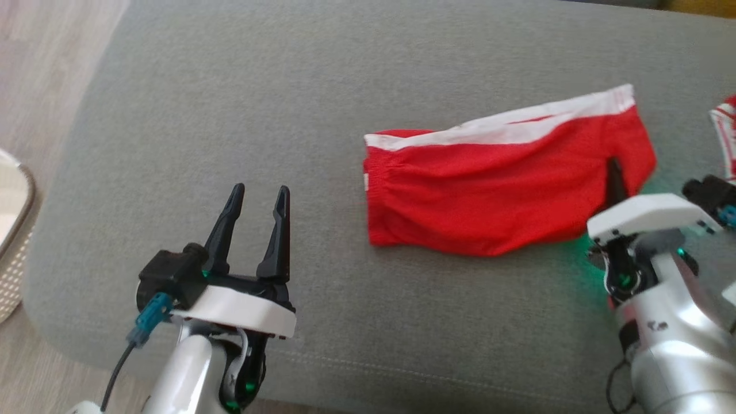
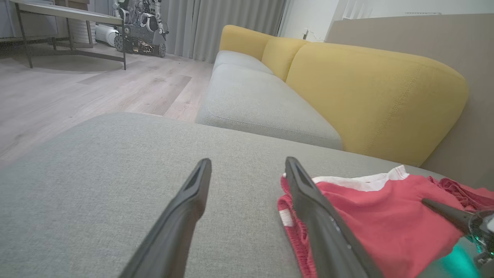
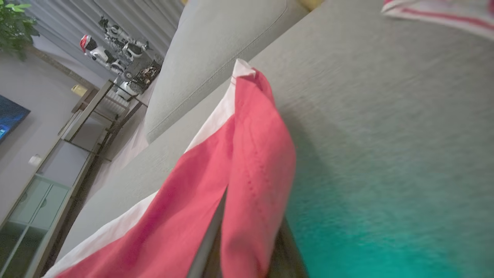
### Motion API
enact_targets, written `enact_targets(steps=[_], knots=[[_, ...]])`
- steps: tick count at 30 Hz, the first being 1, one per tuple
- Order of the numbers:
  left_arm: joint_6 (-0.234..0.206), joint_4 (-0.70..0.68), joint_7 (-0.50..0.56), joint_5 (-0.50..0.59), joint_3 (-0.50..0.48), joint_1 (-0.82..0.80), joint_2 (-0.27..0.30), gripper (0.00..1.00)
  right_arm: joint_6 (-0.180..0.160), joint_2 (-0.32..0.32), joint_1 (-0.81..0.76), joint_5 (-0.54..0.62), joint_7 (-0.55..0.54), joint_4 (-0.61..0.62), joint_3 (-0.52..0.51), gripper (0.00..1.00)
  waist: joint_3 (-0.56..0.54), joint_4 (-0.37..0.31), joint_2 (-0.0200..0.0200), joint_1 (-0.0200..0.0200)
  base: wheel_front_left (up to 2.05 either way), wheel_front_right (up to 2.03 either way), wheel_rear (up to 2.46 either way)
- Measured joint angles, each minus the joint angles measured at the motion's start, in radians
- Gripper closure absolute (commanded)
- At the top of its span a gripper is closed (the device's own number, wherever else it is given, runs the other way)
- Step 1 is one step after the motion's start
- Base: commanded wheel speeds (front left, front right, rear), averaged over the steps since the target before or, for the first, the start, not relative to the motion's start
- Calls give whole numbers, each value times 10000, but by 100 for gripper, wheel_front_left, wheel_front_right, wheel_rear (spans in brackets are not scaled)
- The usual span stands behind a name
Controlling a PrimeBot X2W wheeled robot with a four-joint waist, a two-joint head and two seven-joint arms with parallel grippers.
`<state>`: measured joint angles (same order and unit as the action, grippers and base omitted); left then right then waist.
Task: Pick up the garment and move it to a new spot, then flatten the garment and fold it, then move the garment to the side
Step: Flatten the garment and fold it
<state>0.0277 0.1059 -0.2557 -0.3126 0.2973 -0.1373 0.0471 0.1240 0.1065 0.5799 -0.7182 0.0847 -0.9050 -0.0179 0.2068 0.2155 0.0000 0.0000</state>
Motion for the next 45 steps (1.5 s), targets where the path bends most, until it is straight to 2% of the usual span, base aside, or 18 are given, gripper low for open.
enact_targets(steps=[9,19,25,32,34,39,45], knots=[[-4,29,0,-13,15,95,0,0,0,13,-1017,86,1083,31,-1168,100,-302,-583,0,0,0,0,0],[88,169,0,-12,107,124,0,0,0,-268,-1016,936,1273,698,-767,100,-335,-753,0,0,0,0,0],[77,257,0,-17,98,121,0,0,0,-364,-992,627,1373,2115,435,100,-531,-563,0,0,0,0,0],[77,362,0,-113,69,179,0,0,0,-399,-1628,-155,1304,3559,2514,100,-724,-317,0,0,0,0,0],[77,362,0,-113,67,258,0,0,0,-403,-1853,-347,1122,3910,3390,100,-729,-204,0,0,0,0,0],[77,360,0,-151,77,267,2,0,0,-416,-1854,-399,1070,4015,4274,100,-658,-39,0,0,0,0,0],[73,347,0,-190,125,265,2,0,0,-414,-1653,-378,1106,3453,4696,100,-503,131,0,0,0,0,0]])
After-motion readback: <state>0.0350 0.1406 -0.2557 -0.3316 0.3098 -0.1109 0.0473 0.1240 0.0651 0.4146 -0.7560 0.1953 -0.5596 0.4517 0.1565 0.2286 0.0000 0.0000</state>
